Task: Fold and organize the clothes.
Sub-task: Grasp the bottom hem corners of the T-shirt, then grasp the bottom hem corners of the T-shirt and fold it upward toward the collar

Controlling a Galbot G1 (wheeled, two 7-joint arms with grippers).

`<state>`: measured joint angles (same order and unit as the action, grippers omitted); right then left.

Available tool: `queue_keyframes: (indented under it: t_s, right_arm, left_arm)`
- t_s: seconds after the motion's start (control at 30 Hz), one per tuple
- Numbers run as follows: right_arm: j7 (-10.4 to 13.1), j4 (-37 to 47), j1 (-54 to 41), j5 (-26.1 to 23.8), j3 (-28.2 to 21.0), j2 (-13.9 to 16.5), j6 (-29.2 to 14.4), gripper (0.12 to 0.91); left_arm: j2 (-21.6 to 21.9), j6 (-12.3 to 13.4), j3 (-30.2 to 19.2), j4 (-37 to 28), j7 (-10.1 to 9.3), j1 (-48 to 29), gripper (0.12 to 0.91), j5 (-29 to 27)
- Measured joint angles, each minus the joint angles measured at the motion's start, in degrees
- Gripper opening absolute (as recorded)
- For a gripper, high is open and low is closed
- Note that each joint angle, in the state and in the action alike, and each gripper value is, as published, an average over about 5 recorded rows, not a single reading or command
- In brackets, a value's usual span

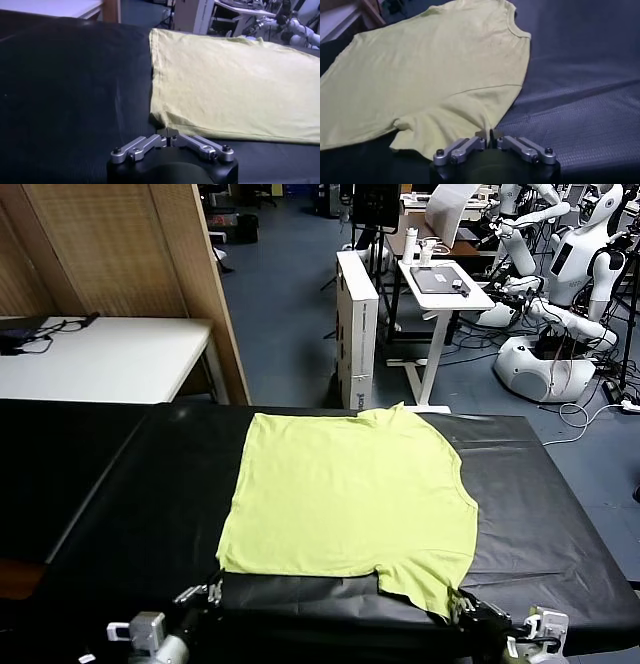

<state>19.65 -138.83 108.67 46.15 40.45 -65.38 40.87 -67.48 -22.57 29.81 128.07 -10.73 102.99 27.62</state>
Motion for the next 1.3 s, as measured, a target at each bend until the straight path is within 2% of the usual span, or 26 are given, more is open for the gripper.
queue_keyframes:
  t_s: [0.17, 0.37, 0.63, 0.77, 1.07, 1.3]
  right_arm:
    - [0.2, -2.4, 3.2, -2.3, 0.3, -0.6, 1.1, 0.139]
    - [-0.2, -3.3, 4.6, -2.8, 0.6, -0.4, 0.9, 0.139]
    - [-3.9, -2.4, 1.7, -4.2, 0.9, 1.9, -4.5, 0.139]
    - [-5.3, -1.4, -1.7, -4.2, 0.8, 3.8, -6.5, 0.139]
    - [-7.9, 4.4, -10.8, -4.8, -1.0, 7.4, -8.5, 0.139]
    - [-8.1, 12.9, -19.4, -4.9, -4.5, 10.5, -9.9, 0.139]
  left_arm:
    - [0.4, 0.3, 2.0, 2.4, -0.06, 2.9, 0.146, 0.1]
    - [0.3, 1.5, 4.6, 5.7, 0.17, 7.5, 0.146, 0.3]
    - [-1.3, 2.8, 5.4, 7.5, 1.09, 10.0, 0.146, 0.3]
    - [-3.0, 3.5, 4.5, 6.5, 1.84, 8.3, 0.146, -0.1]
    - [-6.9, 3.7, 2.9, 3.2, 1.50, 0.6, 0.146, 0.5]
    - [-8.6, 3.8, 1.4, -0.3, 0.53, -5.9, 0.146, 0.2]
